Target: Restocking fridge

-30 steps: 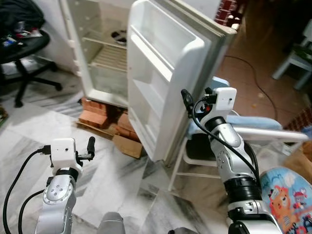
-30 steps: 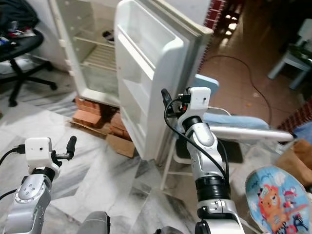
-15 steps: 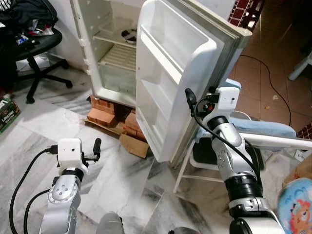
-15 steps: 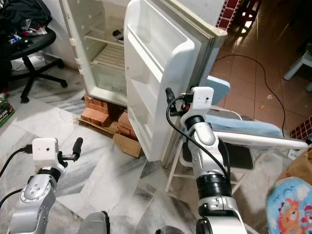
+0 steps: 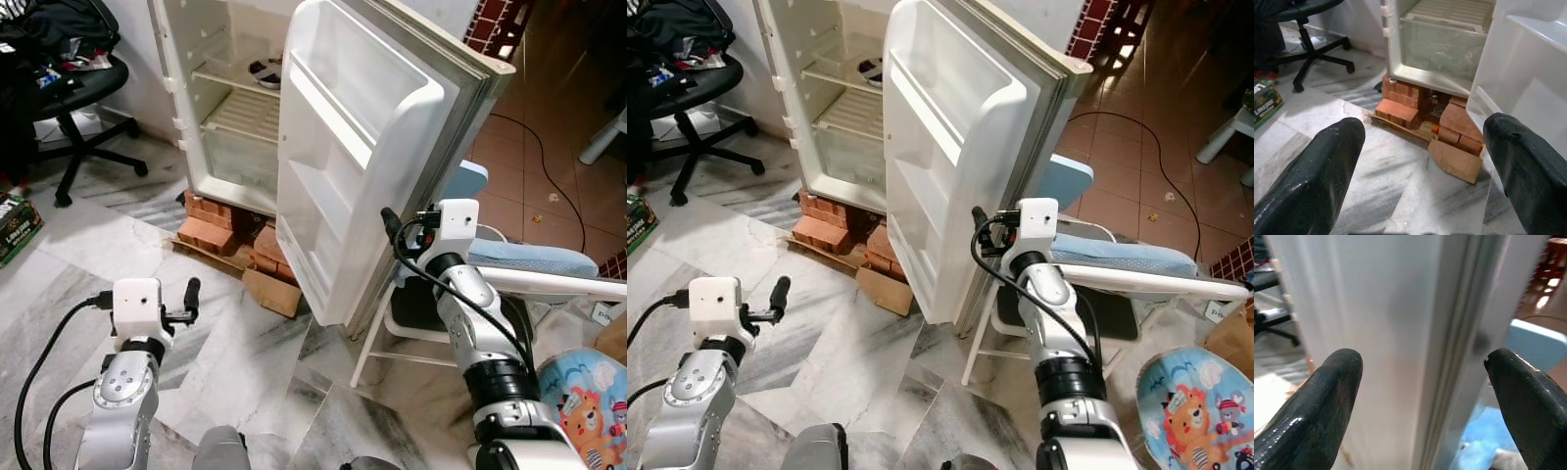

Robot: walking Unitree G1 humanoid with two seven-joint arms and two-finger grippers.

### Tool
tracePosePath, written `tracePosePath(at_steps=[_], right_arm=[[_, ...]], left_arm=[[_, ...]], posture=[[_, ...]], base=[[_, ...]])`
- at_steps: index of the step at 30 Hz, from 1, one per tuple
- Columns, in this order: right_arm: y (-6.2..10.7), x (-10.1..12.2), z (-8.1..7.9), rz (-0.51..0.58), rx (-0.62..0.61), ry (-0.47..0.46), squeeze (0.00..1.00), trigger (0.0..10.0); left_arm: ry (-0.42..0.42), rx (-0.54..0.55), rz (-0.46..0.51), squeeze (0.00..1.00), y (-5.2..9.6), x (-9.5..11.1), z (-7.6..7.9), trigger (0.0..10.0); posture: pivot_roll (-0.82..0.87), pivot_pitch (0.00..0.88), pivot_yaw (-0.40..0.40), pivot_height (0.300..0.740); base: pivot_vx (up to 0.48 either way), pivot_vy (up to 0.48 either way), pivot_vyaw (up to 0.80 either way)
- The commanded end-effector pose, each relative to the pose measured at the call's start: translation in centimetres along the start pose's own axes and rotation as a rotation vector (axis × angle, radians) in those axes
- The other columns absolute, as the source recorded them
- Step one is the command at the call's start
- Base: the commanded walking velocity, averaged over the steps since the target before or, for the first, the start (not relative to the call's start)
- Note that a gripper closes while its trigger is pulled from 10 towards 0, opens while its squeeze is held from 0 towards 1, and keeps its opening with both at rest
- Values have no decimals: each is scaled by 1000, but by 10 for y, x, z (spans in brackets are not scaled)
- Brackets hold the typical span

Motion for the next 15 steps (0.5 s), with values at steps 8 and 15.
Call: tracePosePath(at_steps=[8, 15], right_arm=[[-15, 32, 4, 104, -28, -53, 678, 10000], [-8, 81, -81, 236, 513, -398, 0, 10000]], left_arm=[[-23, -23, -17, 0, -3, -2, 4, 10000], [-29, -32, -14, 0, -4, -1, 6, 10000]], posture=[[99, 37, -100, 740], [108, 30, -102, 740]], base=[[0, 0, 0], [0, 0, 0]])
Point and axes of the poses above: a point about 5 cm out from each wrist's last joint towards the gripper, its own y axis pointing back from the gripper into the wrist, its own x axis along the axis of the wrist's last joint, z = x × y, the point moved 4 cm from there along -y, pointing out of the wrist towards the gripper, and after that the axes turned 3 degrees about -y, right-handed, at the moved point
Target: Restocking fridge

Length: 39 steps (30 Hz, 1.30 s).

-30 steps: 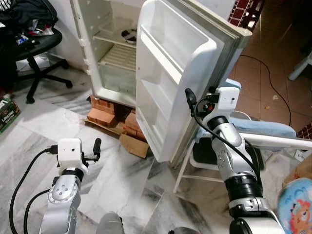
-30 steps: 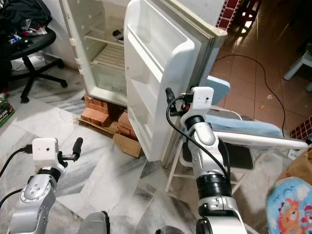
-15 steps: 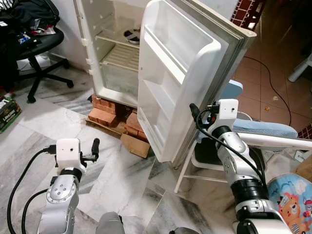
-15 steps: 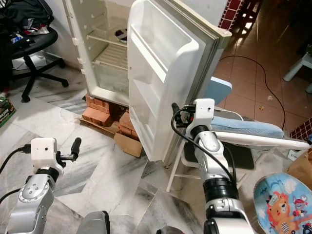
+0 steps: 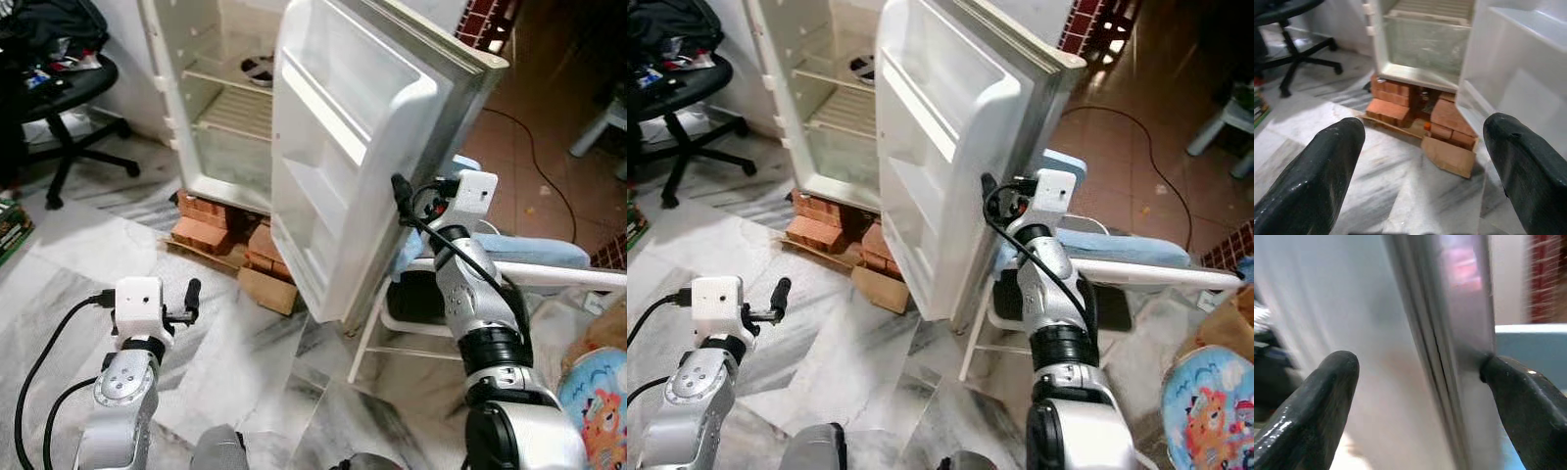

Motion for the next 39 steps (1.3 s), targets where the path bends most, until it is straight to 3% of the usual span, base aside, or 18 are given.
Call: tracePosePath(at_steps=[1, 3, 4, 6, 8, 10, 14, 15, 17, 21, 25, 30, 39], right_arm=[[4, 24, -90, 23, 503, -137, 0, 10000], [24, 24, -113, -25, 675, -212, 0, 10000], [43, 21, -124, -68, 781, -231, 0, 10000], [56, 11, -122, -126, 805, -223, 0, 10000], [52, -2, -106, -151, 711, -164, 0, 10000], [47, -21, -80, -182, 562, -68, 0, 10000], [58, -36, -36, -229, 286, 39, 0, 10000], [58, -36, -36, -229, 286, 39, 0, 10000], [61, -38, -20, -214, 173, 83, 0, 10000], [60, -41, -7, -176, 62, 166, 0, 10000], [60, -37, -2, -146, 4, 190, 0, 10000], [64, -22, 14, -45, -132, 239, 0, 10000], [72, -22, 23, -22, -227, 284, 0, 10000]], left_arm=[[-13, -20, -10, 0, 0, -2, 4, 10000], [-15, -22, -12, 0, 0, -3, 4, 10000], [-16, -23, -15, 0, 0, -3, 4, 10000], [-16, -26, -19, 0, -1, -4, 5, 10000], [-16, -31, -22, 0, -1, -5, 5, 10000], [-16, -38, -26, 0, -1, -6, 7, 10000], [-13, -54, -35, 0, -2, -9, 9, 10000], [-13, -54, -35, 0, -2, -9, 9, 10000], [-11, -66, -40, 0, -3, -10, 11, 10000], [-18, -77, -32, 0, -6, -9, 14, 10000], [-16, -71, -24, 0, -8, -7, 13, 10000], [-46, -60, 25, 0, -10, 0, 11, 10000], [-27, -98, 63, 0, -11, 8, 21, 10000]], posture=[[108, 30, -102, 740], [112, 25, -109, 740], [109, 25, -109, 740], [102, 22, -108, 740], [99, 21, -107, 740], [93, 17, -103, 740], [80, 2, -103, 740], [80, 2, -103, 740], [73, 0, -103, 740], [61, 0, -101, 740], [59, 0, -102, 740], [55, 0, -107, 740], [44, 0, -109, 740]], base=[[0, 0, 0], [0, 0, 0], [0, 0, 0], [0, 0, 0], [0, 0, 0], [0, 0, 0], [0, 0, 0], [0, 0, 0], [0, 0, 0], [0, 0, 0], [0, 0, 0], [0, 0, 0], [0, 219, 0]])
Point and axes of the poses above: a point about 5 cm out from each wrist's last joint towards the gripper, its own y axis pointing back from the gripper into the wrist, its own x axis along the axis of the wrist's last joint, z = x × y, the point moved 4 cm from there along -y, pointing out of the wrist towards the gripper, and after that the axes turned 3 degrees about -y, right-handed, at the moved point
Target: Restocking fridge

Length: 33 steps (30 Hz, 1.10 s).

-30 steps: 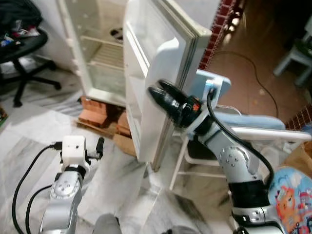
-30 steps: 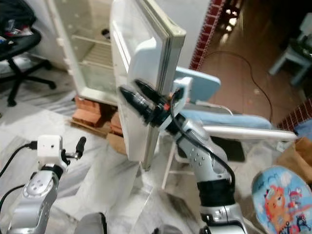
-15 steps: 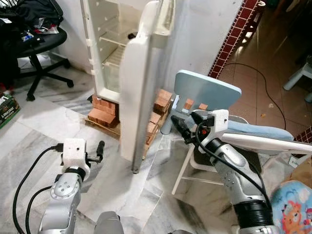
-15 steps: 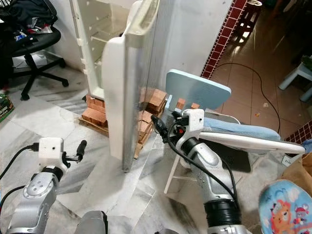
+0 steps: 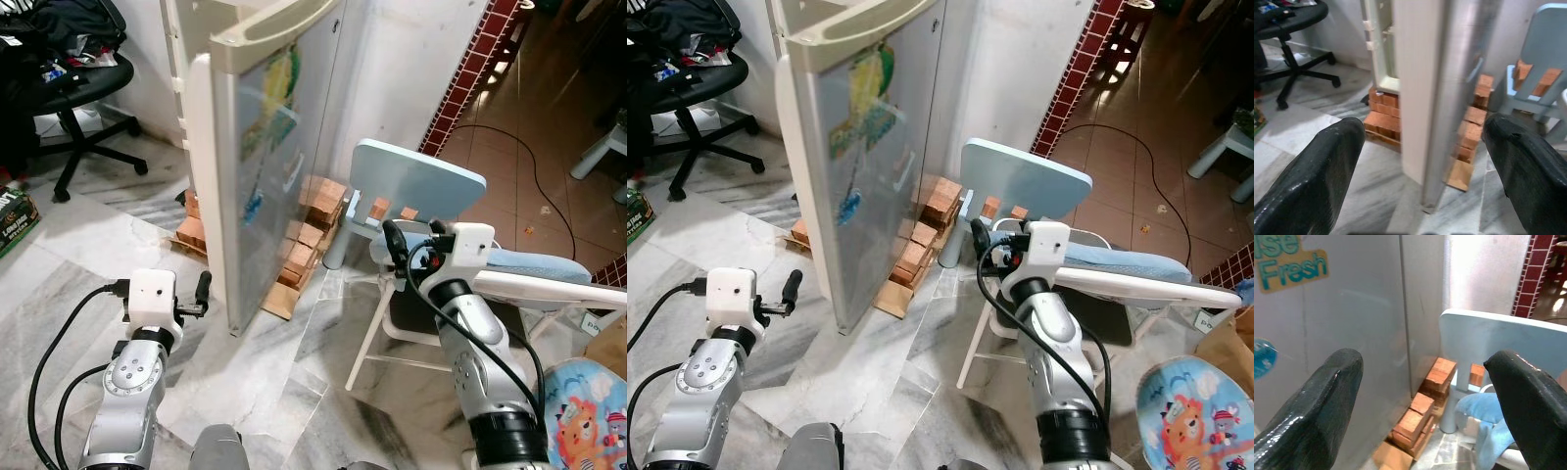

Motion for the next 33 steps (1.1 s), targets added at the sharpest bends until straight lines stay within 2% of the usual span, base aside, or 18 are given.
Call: tracePosePath(at_steps=[1, 6, 13, 18, 24, 28, 30, 33], right_arm=[[-2, 7, 3, 31, -25, 34, 0, 10000], [-5, 12, 8, 49, -67, 57, 0, 10000], [-4, 10, 26, 37, -199, 109, 0, 10000], [-6, 7, 23, 20, -161, 46, 0, 10000], [-6, 11, 25, 40, -187, 90, 0, 10000], [-6, 9, 29, 25, -209, 160, 0, 10000], [-7, 10, 26, 31, -177, 131, 0, 10000], [-7, 15, 26, 56, -183, 159, 0, 10000]], left_arm=[[5, -22, 9, 0, -4, 3, 3, 10000], [15, -56, 19, 0, -5, 7, 8, 10000], [21, -88, 33, 0, -6, 9, 13, 10000], [20, -88, 41, 0, -6, 10, 13, 10000], [32, -85, 51, 0, -6, 12, 13, 10000], [47, -83, 50, 0, -6, 12, 11, 10000], [59, -92, 51, 0, -6, 13, 12, 10000], [78, -113, 51, 0, -6, 14, 13, 10000]], posture=[[44, 0, -109, 740], [37, 0, -102, 740], [39, 0, -103, 740], [39, 0, -104, 740], [37, 0, -104, 740], [36, 0, -103, 740], [35, 0, -103, 740], [33, 0, -103, 740]], base=[[0, 480, 0], [0, 480, 0], [0, 480, 0], [0, 480, 0], [0, 480, 0], [0, 480, 0], [0, 480, 0], [0, 480, 0]])
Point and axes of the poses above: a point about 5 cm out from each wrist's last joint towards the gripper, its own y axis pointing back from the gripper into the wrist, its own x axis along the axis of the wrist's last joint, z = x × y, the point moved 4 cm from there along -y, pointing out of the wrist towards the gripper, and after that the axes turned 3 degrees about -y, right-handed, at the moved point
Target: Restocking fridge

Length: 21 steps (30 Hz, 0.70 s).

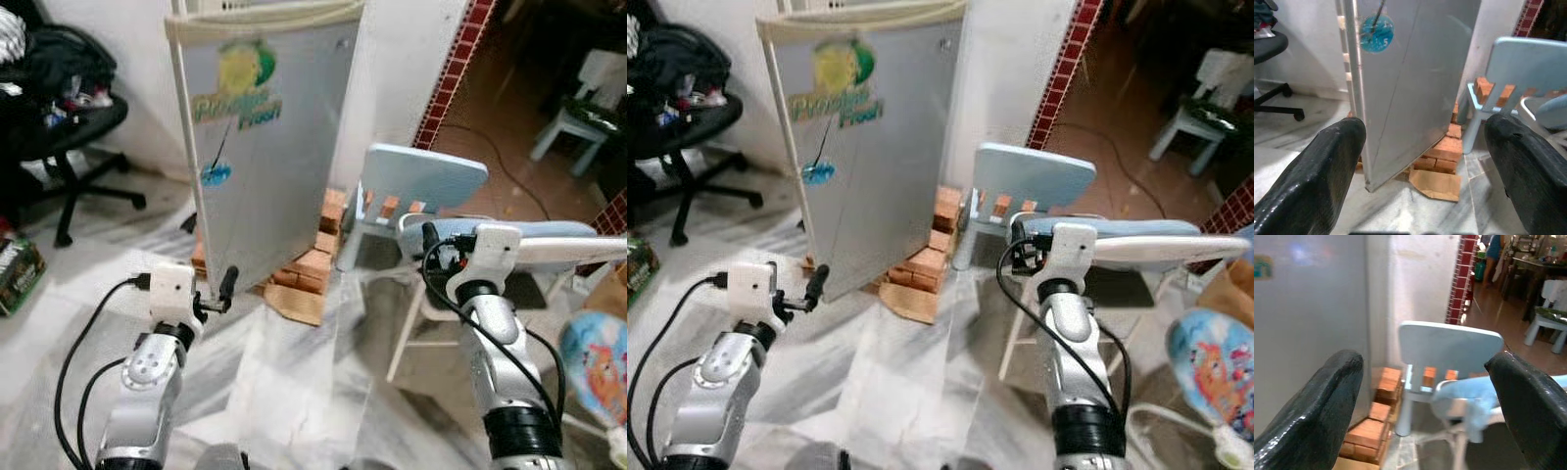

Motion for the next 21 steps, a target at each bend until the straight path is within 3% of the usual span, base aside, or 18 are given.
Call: tracePosePath(at_steps=[1, 5, 12, 21], right_arm=[[-3, 8, -8, 31, 26, 0, 0, 10000], [-4, 9, -9, 18, 47, 4, 0, 10000], [0, 7, -16, 10, 82, -76, 0, 10000], [-4, 9, -18, 12, 80, -56, 0, 10000]], left_arm=[[15, 4, -16, 0, 2, -1, -7, 10000], [9, 3, -4, 0, 2, 1, -6, 10000], [11, 9, 6, 0, 1, 3, -8, 10000], [23, 29, 1, 0, 0, 3, -11, 10000]], posture=[[33, 0, -103, 740], [31, 0, -101, 740], [25, 0, -101, 740], [23, 0, -98, 740]], base=[[0, 480, 0], [0, 480, 0], [0, 480, 0], [0, 480, -800]])
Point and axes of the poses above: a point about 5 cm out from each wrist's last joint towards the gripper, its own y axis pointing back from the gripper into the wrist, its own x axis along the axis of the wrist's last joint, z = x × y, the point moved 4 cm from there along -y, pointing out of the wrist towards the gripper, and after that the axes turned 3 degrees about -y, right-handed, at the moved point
